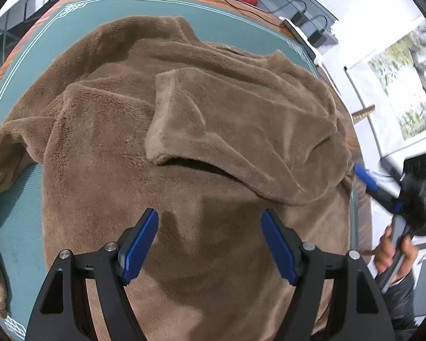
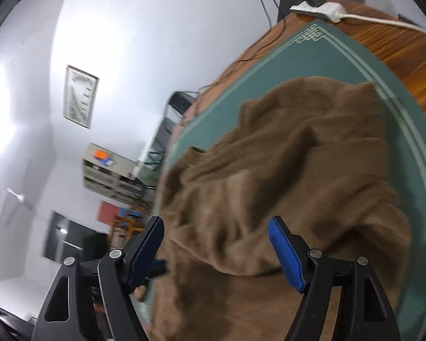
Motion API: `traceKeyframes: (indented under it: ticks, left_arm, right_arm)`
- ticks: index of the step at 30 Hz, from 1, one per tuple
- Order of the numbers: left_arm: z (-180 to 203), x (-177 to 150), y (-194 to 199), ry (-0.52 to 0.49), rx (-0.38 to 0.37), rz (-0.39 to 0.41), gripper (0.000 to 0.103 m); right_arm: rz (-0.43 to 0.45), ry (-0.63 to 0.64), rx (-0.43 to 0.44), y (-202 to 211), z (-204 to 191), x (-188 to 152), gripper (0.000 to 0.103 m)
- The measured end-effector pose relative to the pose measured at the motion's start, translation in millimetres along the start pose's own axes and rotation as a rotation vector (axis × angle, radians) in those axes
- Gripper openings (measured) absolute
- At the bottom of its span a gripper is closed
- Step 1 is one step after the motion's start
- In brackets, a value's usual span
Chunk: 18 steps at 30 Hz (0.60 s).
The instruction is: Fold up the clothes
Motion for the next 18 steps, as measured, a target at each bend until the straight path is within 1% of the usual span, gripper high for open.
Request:
traceKeyframes:
  ticks: [3,6,9,11,12,13,15,16,18]
  left_arm:
    - [3,6,6,0.021,-0.087,0.01,0.078]
    - [4,14,12,0.037,-0.161,0.031,0.078]
    - [9,24,12,0.085,-0.29,0.026,0.078]
    - [14,31,10,0.116,-0.379,0.018,0.078]
    - [16,34,9,0.127,-0.411,0.015,0.078]
    - [17,38,6,0.138,-0.43,0.01,0.078]
    - [19,45,-2,0.159,-0.439,-0.005,0.078]
    - [18,50,-6,0.173,-0.439,-0.009,0.078]
    - [16,58,-15,0.201,-0.439,-0.019,0.078]
  right_arm:
    - [-0.033,0.029,-0.1,-11,5,-9,0.078]
    - [-0.061,0.045,-0.161,-13,13,-20,0.078]
    - [-0.081,0.051,-0.212,-20,22,-25,0.078]
    - [-0.086,0.054,-0.229,-22,25,-26,0.078]
    - [-0.088,0.055,-0.237,-23,26,-26,0.078]
    - [-0.09,0.057,-0.245,-24,28,-27,0.078]
    - [-0.089,0.057,-0.264,-25,30,-28,0.078]
    - [-0.081,0.058,-0.285,-23,33,-27,0.078]
    - [-0.052,0.071,-0.357,-13,36,-28,0.078]
Point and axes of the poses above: each gripper's, at about its wrist camera, not at the fingertips, and y roughly against the way its jaws point, z to its right, x to its top, the point moved 10 cm from there along -y, roughly the way its jaws point, and after that the axes turned 15 degrees about -z, right-handed, at the moved point
